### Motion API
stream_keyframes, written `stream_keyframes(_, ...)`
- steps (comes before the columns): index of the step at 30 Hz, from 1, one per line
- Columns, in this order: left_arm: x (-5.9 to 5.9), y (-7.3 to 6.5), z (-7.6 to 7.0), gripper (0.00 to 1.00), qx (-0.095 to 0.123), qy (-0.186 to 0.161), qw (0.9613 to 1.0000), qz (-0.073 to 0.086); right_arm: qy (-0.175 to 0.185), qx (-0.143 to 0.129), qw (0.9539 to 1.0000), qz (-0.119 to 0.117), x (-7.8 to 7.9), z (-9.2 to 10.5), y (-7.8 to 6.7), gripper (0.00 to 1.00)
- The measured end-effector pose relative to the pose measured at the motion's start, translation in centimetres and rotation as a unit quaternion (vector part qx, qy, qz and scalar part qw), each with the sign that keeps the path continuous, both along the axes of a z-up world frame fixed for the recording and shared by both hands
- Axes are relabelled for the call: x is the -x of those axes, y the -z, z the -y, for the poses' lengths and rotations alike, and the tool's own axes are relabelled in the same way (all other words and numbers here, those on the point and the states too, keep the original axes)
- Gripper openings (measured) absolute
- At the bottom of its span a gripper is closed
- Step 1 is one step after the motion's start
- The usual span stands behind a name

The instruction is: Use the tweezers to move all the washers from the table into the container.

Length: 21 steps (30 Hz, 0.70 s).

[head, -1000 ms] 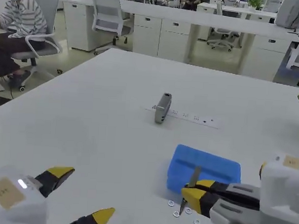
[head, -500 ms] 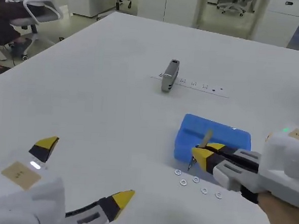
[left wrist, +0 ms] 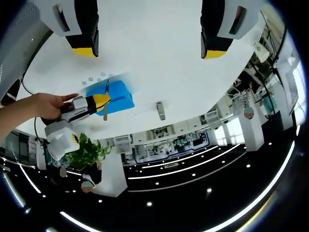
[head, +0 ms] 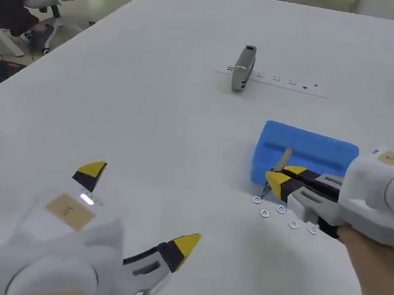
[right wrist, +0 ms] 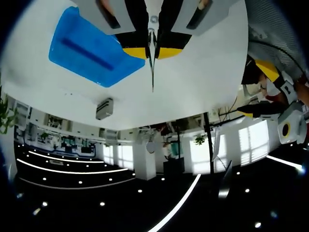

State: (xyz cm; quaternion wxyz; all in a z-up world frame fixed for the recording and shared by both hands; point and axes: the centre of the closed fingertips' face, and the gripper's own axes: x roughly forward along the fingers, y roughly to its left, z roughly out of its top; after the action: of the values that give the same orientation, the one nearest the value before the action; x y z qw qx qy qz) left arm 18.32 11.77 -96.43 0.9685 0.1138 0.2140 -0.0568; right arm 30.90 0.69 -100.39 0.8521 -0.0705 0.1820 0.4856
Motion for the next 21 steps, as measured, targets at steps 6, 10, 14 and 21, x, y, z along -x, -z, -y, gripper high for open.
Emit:
stream_keyframes(6, 0.0, 0.2, -0.3, 0.87, 0.001, -0.007, 1.0, -0.005, 0.007, 0.004, 0.9999, 0.014, -0.3, -0.4, 0.6, 0.02)
stream_keyframes(10, 0.1, 0.3, -0.2, 0.86, 0.0, -0.005, 1.0, -0.008, 0.007, 0.016, 0.9995, 0.027, -0.6, -0.2, 1.0, 0.02)
stream_keyframes(14, 0.1, 0.2, -0.2, 0.85, 0.003, -0.005, 1.0, -0.006, 0.011, 0.016, 0.9995, 0.024, -0.7, -0.1, 1.3, 0.02)
stream_keyframes(21, 0.1, 0.4, -0.2, 0.84, -0.002, -0.007, 0.9999, -0.012, 0.016, 0.011, 0.9995, 0.023, -0.9, 0.0, 1.2, 0.02)
